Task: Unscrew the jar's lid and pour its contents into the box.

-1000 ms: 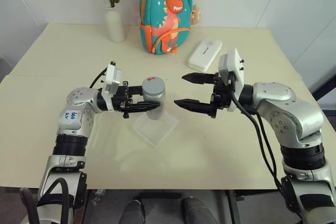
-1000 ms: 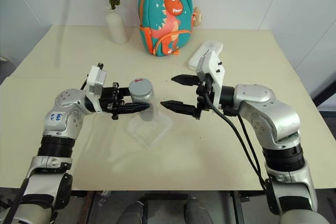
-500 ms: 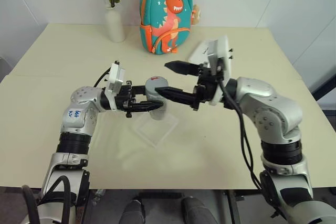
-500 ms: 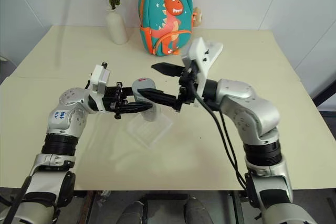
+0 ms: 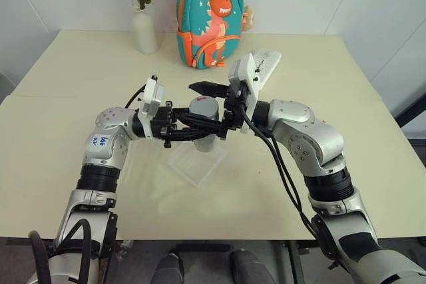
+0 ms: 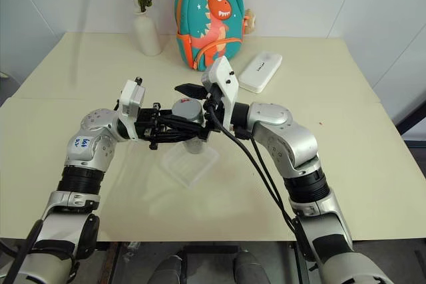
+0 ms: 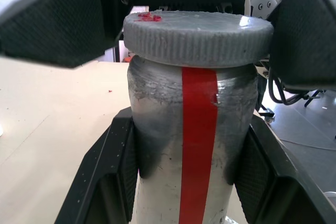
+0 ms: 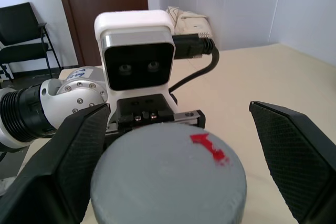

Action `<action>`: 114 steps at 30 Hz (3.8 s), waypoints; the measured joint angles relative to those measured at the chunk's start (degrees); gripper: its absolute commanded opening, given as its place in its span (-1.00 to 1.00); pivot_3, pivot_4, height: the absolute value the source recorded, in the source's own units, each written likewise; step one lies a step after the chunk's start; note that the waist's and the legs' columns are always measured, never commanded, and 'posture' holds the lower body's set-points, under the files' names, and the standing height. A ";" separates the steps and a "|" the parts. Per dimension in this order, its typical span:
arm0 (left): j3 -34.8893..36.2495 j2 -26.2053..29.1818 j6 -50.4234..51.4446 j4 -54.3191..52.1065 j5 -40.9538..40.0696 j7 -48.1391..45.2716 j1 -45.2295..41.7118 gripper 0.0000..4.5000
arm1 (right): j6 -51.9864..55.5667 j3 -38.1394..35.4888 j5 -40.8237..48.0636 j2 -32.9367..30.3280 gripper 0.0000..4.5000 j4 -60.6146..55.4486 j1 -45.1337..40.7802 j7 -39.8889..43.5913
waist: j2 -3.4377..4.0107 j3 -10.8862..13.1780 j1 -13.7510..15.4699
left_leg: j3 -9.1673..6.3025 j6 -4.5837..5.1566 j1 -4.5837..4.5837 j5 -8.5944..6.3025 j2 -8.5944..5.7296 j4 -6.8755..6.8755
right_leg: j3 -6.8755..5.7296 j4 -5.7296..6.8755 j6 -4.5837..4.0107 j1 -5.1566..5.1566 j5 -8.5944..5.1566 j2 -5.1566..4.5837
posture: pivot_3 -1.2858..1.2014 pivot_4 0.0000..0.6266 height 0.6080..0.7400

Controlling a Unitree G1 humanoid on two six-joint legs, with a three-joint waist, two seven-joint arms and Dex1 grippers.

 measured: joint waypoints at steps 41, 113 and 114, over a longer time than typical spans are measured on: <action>-0.20 0.68 0.04 -0.95 0.06 1.10 0.57 -0.03 | 1.35 -0.66 -0.01 -7.68 0.99 -3.33 1.04 3.17 | 0.00 0.00 0.08 | 0.00 -0.01 -0.01 0.01 0.00 0.00 | 0.00 -0.01 0.00 0.00 0.00 0.00 | 0.03 -0.52 1.00; -0.48 -0.72 -1.29 0.36 0.28 -1.10 0.39 -0.03 | 6.82 -1.63 3.31 -5.99 0.99 -6.41 0.66 2.37 | 0.00 0.00 0.08 | -0.01 0.00 0.00 0.01 0.00 0.00 | 0.00 0.00 0.00 0.00 0.00 0.00 | 0.03 -0.52 1.00; -0.48 -0.72 -1.29 0.36 0.29 -1.10 0.39 -0.03 | 6.82 -1.62 3.29 -5.99 0.99 -6.41 0.66 2.40 | 0.00 0.00 0.09 | -0.01 0.00 0.00 0.01 0.00 0.00 | 0.00 0.00 0.00 0.00 0.00 0.00 | 0.03 -0.52 1.00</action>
